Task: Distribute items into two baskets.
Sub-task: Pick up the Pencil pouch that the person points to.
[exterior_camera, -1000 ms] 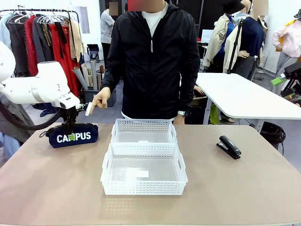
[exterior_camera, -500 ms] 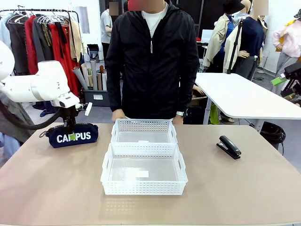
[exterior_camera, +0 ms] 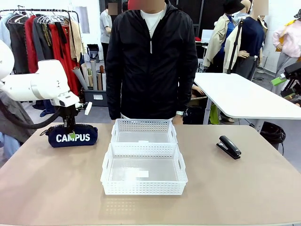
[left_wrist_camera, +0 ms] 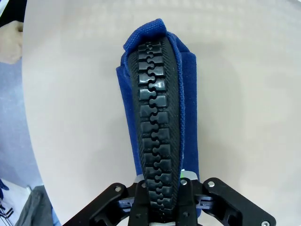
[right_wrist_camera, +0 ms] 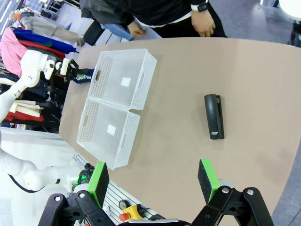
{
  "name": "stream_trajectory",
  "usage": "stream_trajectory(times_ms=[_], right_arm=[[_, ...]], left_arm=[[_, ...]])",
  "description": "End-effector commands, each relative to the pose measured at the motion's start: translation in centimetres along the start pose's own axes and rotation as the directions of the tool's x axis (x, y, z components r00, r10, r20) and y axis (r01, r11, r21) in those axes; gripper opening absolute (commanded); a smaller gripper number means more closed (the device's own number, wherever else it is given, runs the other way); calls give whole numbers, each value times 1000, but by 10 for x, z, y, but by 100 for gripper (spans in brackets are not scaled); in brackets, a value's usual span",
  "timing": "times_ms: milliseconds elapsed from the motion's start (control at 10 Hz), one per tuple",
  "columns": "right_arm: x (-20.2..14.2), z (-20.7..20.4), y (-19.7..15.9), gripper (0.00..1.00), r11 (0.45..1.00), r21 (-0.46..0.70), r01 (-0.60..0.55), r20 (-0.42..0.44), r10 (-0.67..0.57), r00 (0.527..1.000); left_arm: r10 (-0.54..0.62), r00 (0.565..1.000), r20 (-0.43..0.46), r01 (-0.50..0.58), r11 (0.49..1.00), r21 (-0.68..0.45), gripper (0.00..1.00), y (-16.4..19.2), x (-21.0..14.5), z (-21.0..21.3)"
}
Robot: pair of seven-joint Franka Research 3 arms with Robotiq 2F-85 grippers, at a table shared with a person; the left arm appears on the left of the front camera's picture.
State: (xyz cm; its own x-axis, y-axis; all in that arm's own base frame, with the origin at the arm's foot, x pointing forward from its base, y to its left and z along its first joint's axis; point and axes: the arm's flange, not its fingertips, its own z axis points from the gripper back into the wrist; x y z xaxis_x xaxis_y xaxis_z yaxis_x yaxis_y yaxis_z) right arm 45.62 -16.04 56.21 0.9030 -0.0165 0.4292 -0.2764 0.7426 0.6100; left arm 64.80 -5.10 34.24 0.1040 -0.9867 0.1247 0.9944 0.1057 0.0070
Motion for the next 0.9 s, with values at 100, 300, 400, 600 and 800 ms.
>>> stream_trajectory(times_ms=[100, 300, 400, 600, 800], right_arm=[[2, 0, 1, 100, 1000, -6, -5, 11, 5, 1000], [2, 0, 1, 100, 1000, -6, -5, 11, 5, 1000], [2, 0, 1, 100, 1000, -6, -5, 11, 5, 1000], [2, 0, 1, 100, 1000, -6, -5, 11, 5, 1000], [2, 0, 1, 100, 1000, -6, -5, 11, 5, 1000]], left_arm=[[-2, 1000, 2, 1, 1000, 15, 0, 1, 0, 0], [0, 1000, 0, 0, 1000, 2, 0, 0, 0, 0], [-5, 1000, 14, 5, 1000, -2, 0, 2, -3, 4], [-8, 1000, 30, 8, 1000, -2, 0, 3, -4, 19], [-19, 999, 45, 18, 1000, 21, 0, -1, -3, 51]])
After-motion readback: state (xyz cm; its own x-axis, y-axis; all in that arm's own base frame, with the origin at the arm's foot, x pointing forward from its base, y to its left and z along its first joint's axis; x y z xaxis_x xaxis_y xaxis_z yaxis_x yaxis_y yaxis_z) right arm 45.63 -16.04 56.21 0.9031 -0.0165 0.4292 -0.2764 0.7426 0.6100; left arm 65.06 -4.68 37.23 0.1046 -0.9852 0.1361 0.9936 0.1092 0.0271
